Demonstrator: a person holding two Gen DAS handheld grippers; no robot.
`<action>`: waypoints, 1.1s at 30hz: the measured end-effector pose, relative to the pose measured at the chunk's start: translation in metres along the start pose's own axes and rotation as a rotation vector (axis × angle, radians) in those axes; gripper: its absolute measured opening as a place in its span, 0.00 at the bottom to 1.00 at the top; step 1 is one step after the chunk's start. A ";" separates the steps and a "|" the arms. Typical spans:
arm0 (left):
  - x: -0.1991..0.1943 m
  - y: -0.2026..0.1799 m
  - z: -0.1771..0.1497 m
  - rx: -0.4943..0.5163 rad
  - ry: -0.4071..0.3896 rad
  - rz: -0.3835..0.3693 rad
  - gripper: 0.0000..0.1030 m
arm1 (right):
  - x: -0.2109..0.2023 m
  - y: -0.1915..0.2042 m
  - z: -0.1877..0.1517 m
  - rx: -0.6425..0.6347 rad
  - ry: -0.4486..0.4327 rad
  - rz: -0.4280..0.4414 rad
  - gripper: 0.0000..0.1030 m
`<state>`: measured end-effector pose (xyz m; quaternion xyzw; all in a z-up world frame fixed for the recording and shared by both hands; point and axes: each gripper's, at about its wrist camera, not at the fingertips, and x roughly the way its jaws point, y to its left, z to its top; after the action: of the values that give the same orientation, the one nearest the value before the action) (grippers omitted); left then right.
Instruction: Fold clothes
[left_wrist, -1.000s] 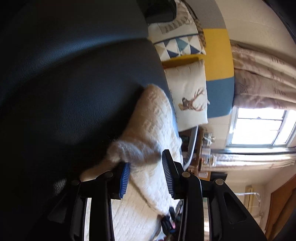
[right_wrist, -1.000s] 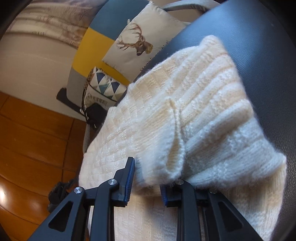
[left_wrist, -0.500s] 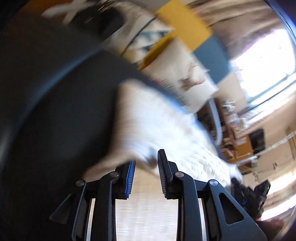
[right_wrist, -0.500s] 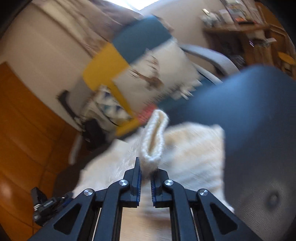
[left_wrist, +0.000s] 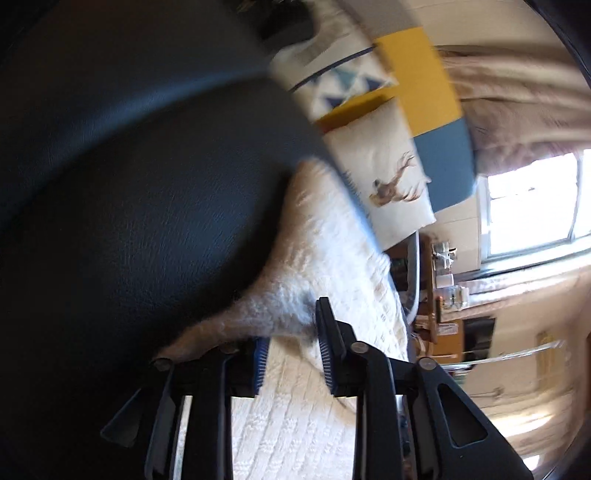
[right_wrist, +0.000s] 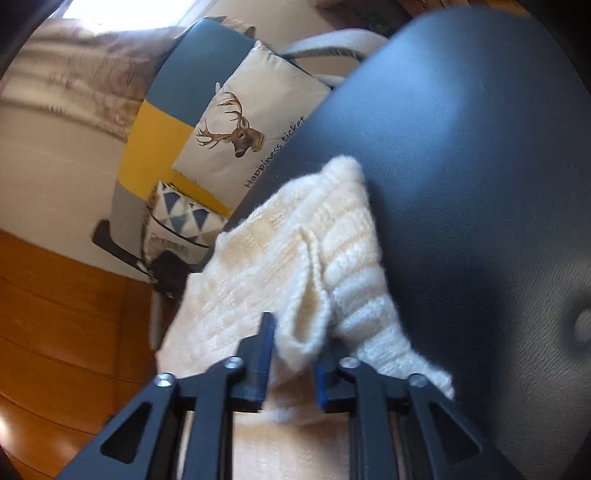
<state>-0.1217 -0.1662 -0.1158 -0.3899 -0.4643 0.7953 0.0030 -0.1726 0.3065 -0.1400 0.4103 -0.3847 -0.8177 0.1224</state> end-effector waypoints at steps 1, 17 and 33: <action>-0.003 -0.006 -0.002 0.052 -0.015 0.008 0.21 | -0.010 0.016 0.002 -0.065 -0.042 0.023 0.08; 0.002 0.040 0.011 -0.186 0.109 -0.066 0.29 | 0.009 0.000 -0.004 -0.050 0.053 -0.124 0.19; -0.009 0.081 0.012 -0.352 0.134 -0.133 0.30 | 0.012 -0.014 -0.006 0.066 0.098 -0.010 0.20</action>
<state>-0.0943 -0.2243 -0.1674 -0.4047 -0.6198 0.6722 0.0182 -0.1746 0.3066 -0.1596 0.4555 -0.4032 -0.7840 0.1236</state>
